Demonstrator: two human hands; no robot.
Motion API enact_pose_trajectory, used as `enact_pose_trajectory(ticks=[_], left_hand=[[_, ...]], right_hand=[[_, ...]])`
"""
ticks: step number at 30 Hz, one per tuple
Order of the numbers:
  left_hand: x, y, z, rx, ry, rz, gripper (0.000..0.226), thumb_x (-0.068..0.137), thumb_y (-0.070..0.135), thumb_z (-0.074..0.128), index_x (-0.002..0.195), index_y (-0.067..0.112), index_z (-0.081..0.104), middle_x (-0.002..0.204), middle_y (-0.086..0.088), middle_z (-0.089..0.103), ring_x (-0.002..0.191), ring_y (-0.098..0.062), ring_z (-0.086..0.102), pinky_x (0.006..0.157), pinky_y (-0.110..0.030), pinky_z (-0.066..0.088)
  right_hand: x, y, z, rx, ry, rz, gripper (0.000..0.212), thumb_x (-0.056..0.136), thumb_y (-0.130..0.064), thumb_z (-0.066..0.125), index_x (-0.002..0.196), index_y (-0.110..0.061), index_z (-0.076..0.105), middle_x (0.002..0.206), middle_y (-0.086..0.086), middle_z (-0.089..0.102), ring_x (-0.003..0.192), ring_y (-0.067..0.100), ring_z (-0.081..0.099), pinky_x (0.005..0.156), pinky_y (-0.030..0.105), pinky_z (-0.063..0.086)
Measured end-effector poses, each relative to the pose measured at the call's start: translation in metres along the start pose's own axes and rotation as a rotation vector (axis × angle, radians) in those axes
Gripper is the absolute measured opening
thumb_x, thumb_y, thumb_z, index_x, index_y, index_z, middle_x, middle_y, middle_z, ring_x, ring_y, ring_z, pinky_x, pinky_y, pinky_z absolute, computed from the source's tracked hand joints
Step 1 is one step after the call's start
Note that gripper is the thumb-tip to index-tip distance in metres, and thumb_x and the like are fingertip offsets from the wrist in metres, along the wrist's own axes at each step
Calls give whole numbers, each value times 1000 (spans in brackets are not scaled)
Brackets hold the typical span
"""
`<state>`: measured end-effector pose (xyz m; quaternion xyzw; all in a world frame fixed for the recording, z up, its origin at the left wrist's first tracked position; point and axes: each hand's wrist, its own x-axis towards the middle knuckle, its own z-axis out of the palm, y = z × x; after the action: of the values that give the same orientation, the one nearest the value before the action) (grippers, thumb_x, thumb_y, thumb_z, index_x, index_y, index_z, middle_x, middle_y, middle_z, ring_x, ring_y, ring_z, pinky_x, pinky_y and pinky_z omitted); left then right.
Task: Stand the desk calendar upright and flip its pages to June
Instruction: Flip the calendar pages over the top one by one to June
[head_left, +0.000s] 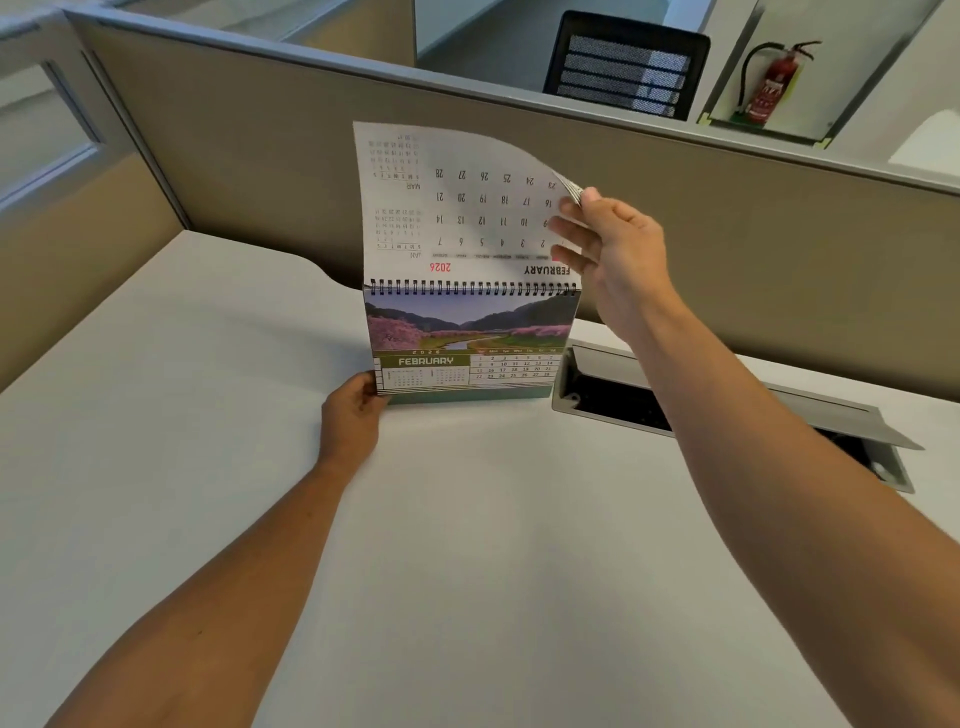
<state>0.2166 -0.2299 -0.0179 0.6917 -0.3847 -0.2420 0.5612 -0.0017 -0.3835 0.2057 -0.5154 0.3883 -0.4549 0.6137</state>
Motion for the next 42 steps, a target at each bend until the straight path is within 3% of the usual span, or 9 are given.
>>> enact_pose_trajectory(ticks=[4, 6, 10, 13, 19, 26, 32, 36, 42], left_hand=[[1, -2, 0, 2, -1, 5, 26, 88, -1, 60, 110, 10, 66, 105, -3, 69, 94, -13, 66, 81, -9, 49], [1, -3, 0, 3, -6, 7, 26, 88, 0, 60, 112, 11, 65, 106, -2, 70, 95, -12, 66, 82, -11, 49], [1, -4, 0, 9, -6, 1, 25, 89, 2, 61, 110, 14, 66, 105, 0, 70, 97, -13, 66, 84, -16, 51], [2, -6, -1, 26, -5, -2, 25, 89, 2, 61, 111, 14, 66, 106, 0, 70, 98, -15, 67, 87, -23, 52], [3, -7, -1, 39, 1, -23, 24, 89, 3, 61, 111, 11, 65, 108, -6, 70, 99, -19, 67, 90, -31, 53], [2, -4, -1, 47, -12, -57, 28, 89, 3, 61, 116, 10, 63, 113, -8, 69, 104, -21, 65, 94, -32, 51], [0, 0, -2, 75, -9, -55, 25, 90, 6, 61, 114, 8, 64, 111, -9, 70, 101, -22, 66, 93, -33, 52], [0, 0, -2, 100, -5, -52, 25, 90, 6, 60, 115, 6, 64, 111, -10, 70, 100, -23, 66, 92, -34, 53], [-2, 2, -1, 110, -2, -2, 26, 91, 2, 57, 113, 11, 66, 105, 1, 68, 97, -17, 65, 81, -14, 49]], right_hand=[[9, 16, 4, 29, 19, 35, 24, 101, -27, 52, 103, -10, 68, 110, 6, 70, 98, 21, 69, 79, 34, 59], [7, 27, 3, -124, 63, -36, 24, 102, -25, 50, 110, -11, 67, 109, -1, 68, 97, 14, 67, 76, 24, 58], [-8, 60, -10, -376, 344, -206, 20, 98, -10, 53, 107, -17, 69, 101, -4, 69, 89, 5, 63, 73, 13, 50], [-23, 91, -21, -352, 517, -116, 21, 96, -8, 57, 110, -20, 65, 109, -2, 67, 98, 7, 62, 86, 22, 51], [-46, 146, -33, -401, 235, 258, 41, 94, -16, 65, 133, -7, 54, 125, 9, 67, 114, 26, 63, 101, 46, 51], [-55, 160, -28, -460, 307, 264, 42, 89, -13, 70, 128, -11, 53, 114, 8, 70, 101, 21, 67, 95, 37, 56], [-60, 161, -36, -381, 331, 274, 18, 88, -15, 73, 98, -16, 59, 103, 8, 72, 79, 17, 71, 67, 25, 62], [-69, 157, -44, -450, 270, 179, 12, 90, -18, 70, 89, -22, 58, 99, 4, 74, 79, 18, 72, 73, 27, 61], [-81, 144, -57, -540, 187, 147, 11, 93, -23, 66, 87, -17, 59, 95, 1, 75, 82, 18, 73, 74, 29, 61]])
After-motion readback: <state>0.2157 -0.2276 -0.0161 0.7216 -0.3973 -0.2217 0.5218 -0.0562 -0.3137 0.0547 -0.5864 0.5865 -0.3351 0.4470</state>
